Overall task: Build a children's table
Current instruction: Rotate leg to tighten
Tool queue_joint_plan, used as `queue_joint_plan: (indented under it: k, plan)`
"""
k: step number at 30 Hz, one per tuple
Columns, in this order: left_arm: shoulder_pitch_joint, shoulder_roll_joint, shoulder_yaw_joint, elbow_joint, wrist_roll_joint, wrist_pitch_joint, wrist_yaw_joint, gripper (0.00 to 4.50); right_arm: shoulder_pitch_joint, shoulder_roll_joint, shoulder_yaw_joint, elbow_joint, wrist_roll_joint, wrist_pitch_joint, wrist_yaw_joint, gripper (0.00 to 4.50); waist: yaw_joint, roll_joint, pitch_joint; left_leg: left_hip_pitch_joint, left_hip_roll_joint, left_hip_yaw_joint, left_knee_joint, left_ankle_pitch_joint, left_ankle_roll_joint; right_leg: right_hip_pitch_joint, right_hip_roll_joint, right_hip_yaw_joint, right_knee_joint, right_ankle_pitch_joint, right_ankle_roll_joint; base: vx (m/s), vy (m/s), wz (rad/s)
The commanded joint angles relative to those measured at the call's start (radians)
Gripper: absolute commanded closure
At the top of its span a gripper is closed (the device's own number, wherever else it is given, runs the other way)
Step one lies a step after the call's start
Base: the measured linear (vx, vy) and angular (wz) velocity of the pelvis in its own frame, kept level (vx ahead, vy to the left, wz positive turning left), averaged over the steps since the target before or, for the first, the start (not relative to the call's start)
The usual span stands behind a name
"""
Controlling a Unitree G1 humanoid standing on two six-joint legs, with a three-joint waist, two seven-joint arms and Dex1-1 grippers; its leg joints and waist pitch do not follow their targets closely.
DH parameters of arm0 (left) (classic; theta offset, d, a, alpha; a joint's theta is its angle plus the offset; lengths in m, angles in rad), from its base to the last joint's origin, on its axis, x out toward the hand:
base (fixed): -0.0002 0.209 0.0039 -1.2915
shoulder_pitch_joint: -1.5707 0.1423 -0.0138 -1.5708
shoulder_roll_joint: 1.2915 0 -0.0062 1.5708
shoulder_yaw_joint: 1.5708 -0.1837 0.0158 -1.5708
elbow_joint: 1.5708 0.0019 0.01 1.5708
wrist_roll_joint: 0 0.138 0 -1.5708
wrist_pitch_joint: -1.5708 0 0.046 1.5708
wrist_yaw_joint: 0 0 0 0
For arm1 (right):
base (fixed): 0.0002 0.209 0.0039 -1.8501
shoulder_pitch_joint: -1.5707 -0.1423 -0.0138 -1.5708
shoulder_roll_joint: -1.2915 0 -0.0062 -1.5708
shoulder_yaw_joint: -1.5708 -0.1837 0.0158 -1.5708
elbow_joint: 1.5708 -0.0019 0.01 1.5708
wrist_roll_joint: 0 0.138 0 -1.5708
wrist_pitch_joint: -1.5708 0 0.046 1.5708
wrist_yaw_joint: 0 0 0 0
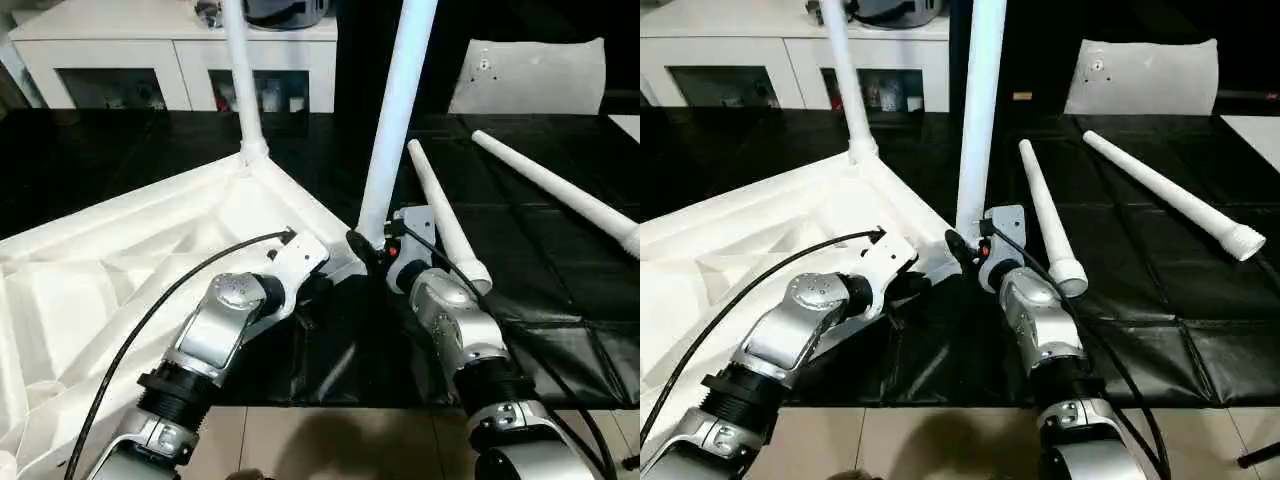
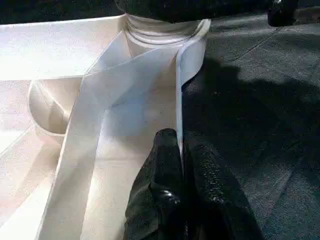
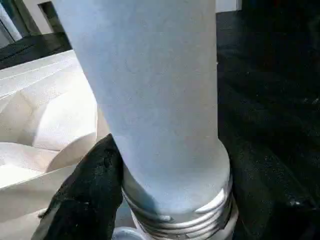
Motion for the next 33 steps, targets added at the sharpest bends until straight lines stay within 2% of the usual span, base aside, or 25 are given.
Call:
queue_joint_plan:
  k: [1, 4, 5, 6, 9, 10, 15, 16, 17, 19, 20, 21, 27, 29, 33]
  plan:
    - [-0.025, -0.004, -0.039, -0.062, 0.004, -0.043, -0.011, 4.50, 0.031, 0.050, 0.048, 0.044, -0.003, 0.016, 0.028, 0.97, 0.006, -0.004, -0.055, -0.004, 0.056, -0.024, -0.067, -0.173, 0.045, 0.046, -0.101, 0.062, -0.076, -0.256, -0.150, 0.000, 0.000, 0.00]
    - [-0.016, 0.027, -0.031, -0.055, 0.016, -0.047, -0.011, 4.50, 0.047, 0.041, 0.041, 0.026, 0.003, -0.012, 0.036, 0.61, 0.006, -0.002, -0.058, -0.005, 0.056, -0.024, -0.065, -0.157, 0.047, 0.047, -0.099, 0.061, -0.073, -0.229, -0.153, 0.000, 0.000, 0.00]
    - [-0.015, 0.041, -0.022, -0.047, 0.014, -0.053, -0.018, 4.50, 0.060, 0.033, 0.038, 0.001, 0.010, -0.016, 0.046, 0.57, 0.006, 0.003, -0.059, -0.006, 0.057, -0.024, -0.064, -0.153, 0.048, 0.047, -0.100, 0.061, -0.072, -0.219, -0.155, 0.000, 0.000, 0.00]
    - [-0.014, 0.056, -0.017, -0.042, 0.016, -0.058, -0.025, 4.50, 0.072, 0.024, 0.034, -0.022, 0.016, -0.019, 0.059, 0.49, 0.005, 0.000, -0.060, -0.005, 0.057, -0.023, -0.064, -0.148, 0.053, 0.046, -0.097, 0.062, -0.071, -0.197, -0.155, 0.000, 0.000, 0.00]
    - [-0.015, 0.103, -0.006, -0.021, 0.008, -0.091, -0.058, 4.50, 0.117, -0.015, 0.028, -0.100, 0.026, -0.035, 0.104, 0.23, 0.008, 0.000, -0.063, -0.012, 0.057, -0.023, -0.059, -0.113, 0.069, 0.047, -0.095, 0.061, -0.061, -0.130, -0.161, 0.000, 0.000, 0.00]
    - [-0.015, 0.114, -0.005, -0.013, 0.005, -0.106, -0.071, 4.50, 0.128, -0.028, 0.030, -0.122, 0.032, -0.034, 0.126, 0.06, 0.008, 0.003, -0.065, -0.014, 0.057, -0.023, -0.057, -0.106, 0.073, 0.048, -0.096, 0.060, -0.059, -0.111, -0.170, 0.000, 0.000, 0.00]
    - [-0.020, 0.197, -0.022, 0.035, -0.025, -0.229, -0.202, 4.50, 0.186, -0.154, 0.046, -0.254, 0.055, -0.040, 0.299, 0.02, 0.012, 0.001, -0.061, -0.011, 0.057, -0.023, -0.057, -0.136, 0.079, 0.047, -0.094, 0.058, -0.066, -0.154, -0.153, 0.000, 0.000, 0.00]
    - [-0.020, 0.197, -0.022, 0.035, -0.025, -0.229, -0.202, 4.50, 0.186, -0.154, 0.046, -0.254, 0.055, -0.040, 0.299, 0.02, 0.012, 0.002, -0.059, -0.009, 0.059, -0.022, -0.059, -0.147, 0.074, 0.043, -0.094, 0.060, -0.065, -0.164, -0.153, 0.000, 0.000, 0.00]
    - [-0.019, 0.219, -0.034, 0.047, -0.033, -0.266, -0.252, 4.50, 0.194, -0.194, 0.055, -0.278, 0.055, -0.039, 0.351, 0.02, 0.014, -0.001, -0.057, -0.009, 0.058, -0.021, -0.059, -0.159, 0.071, 0.044, -0.095, 0.059, -0.069, -0.190, -0.151, 0.000, 0.000, 0.00]
    - [-0.021, 0.256, -0.061, 0.067, -0.034, -0.330, -0.322, 4.50, 0.202, -0.245, 0.069, -0.302, 0.055, -0.040, 0.420, 0.02, 0.020, 0.000, -0.058, -0.009, 0.055, -0.021, -0.058, -0.163, 0.074, 0.045, -0.096, 0.058, -0.073, -0.227, -0.138, 0.000, 0.000, 0.00]
    - [-0.023, 0.289, -0.090, 0.087, -0.033, -0.393, -0.390, 4.50, 0.202, -0.289, 0.090, -0.306, 0.048, -0.047, 0.487, 0.02, 0.022, 0.000, -0.059, -0.009, 0.058, -0.022, -0.058, -0.157, 0.075, 0.045, -0.096, 0.060, -0.070, -0.222, -0.133, 0.000, 0.000, 0.00]
    - [-0.024, 0.300, -0.099, 0.094, -0.039, -0.414, -0.424, 4.50, 0.200, -0.311, 0.106, -0.308, 0.045, -0.051, 0.529, 0.02, 0.024, -0.001, -0.058, -0.009, 0.057, -0.021, -0.058, -0.157, 0.076, 0.043, -0.095, 0.060, -0.072, -0.221, -0.134, 0.000, 0.000, 0.00]
    - [-0.038, 0.323, -0.118, 0.124, -0.072, -0.475, -0.551, 4.50, 0.173, -0.383, 0.190, -0.310, 0.032, -0.040, 0.706, 0.02, 0.038, 0.003, -0.060, -0.006, 0.063, -0.020, -0.056, -0.156, 0.072, 0.041, -0.095, 0.057, -0.066, -0.207, -0.159, 0.000, 0.000, 0.00]
    - [-0.047, 0.331, -0.130, 0.141, -0.075, -0.502, -0.591, 4.50, 0.161, -0.403, 0.220, -0.317, 0.036, -0.032, 0.769, 0.02, 0.041, -0.001, -0.061, -0.006, 0.065, -0.019, -0.054, -0.158, 0.074, 0.042, -0.095, 0.057, -0.063, -0.194, -0.165, 0.000, 0.000, 0.00]
    - [-0.077, 0.349, -0.162, 0.190, -0.069, -0.577, -0.673, 4.50, 0.129, -0.440, 0.275, -0.303, 0.025, -0.043, 0.892, 0.02, 0.055, -0.001, -0.059, -0.003, 0.064, -0.018, -0.054, -0.178, 0.072, 0.039, -0.099, 0.058, -0.068, -0.250, -0.153, 0.000, 0.000, 0.00]
